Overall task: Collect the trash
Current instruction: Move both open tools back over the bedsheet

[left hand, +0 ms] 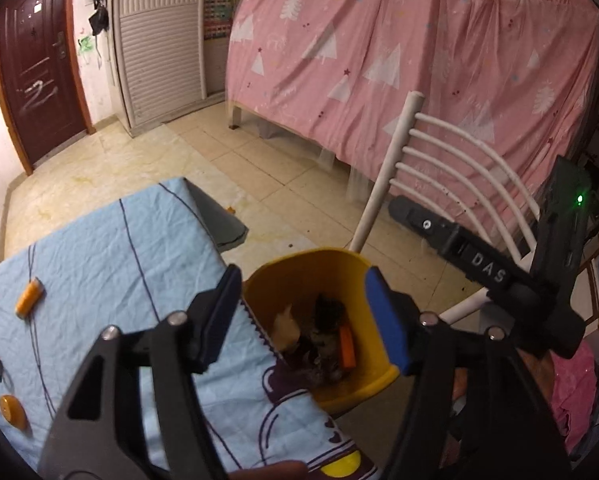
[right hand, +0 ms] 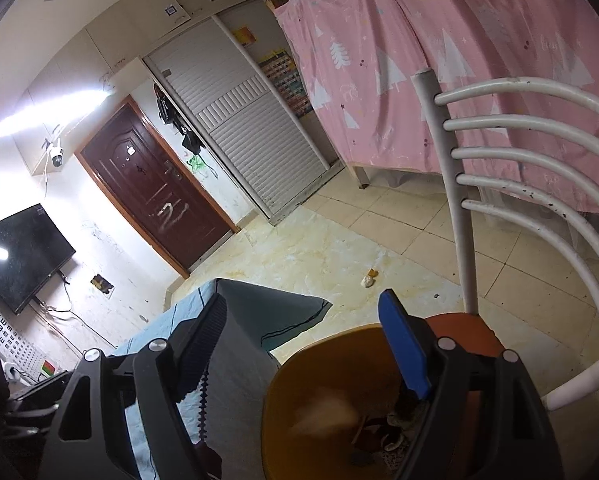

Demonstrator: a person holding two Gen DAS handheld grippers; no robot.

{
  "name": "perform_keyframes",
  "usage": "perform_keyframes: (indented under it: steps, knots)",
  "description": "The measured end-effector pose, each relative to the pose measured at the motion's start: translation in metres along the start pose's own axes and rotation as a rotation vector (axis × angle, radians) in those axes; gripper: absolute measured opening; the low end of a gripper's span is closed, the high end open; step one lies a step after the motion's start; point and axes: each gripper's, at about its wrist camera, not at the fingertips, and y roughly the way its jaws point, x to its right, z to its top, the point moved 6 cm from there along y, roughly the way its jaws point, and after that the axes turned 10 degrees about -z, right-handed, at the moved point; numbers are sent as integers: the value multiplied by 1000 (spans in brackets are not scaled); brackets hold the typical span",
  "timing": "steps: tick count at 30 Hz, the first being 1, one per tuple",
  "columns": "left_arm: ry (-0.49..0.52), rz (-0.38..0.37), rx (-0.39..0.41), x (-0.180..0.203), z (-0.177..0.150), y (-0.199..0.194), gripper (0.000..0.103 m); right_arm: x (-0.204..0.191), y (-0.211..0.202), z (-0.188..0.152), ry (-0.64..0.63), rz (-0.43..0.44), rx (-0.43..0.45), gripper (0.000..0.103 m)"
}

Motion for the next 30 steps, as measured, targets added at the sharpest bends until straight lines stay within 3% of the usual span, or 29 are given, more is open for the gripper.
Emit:
perform_keyframes:
  steps: [16,20,30]
  knots:
    - [22,11,64,-14,-2,-43,61,-56,3,-11,-87,15,-28,72]
    - [1,28,86,-29,-5,-61,70,-80,7,-15,-120,30,-44,72]
    - [-72,116,148,-94,-16,-109,78,-160,22,-35,-243,81,-92,75]
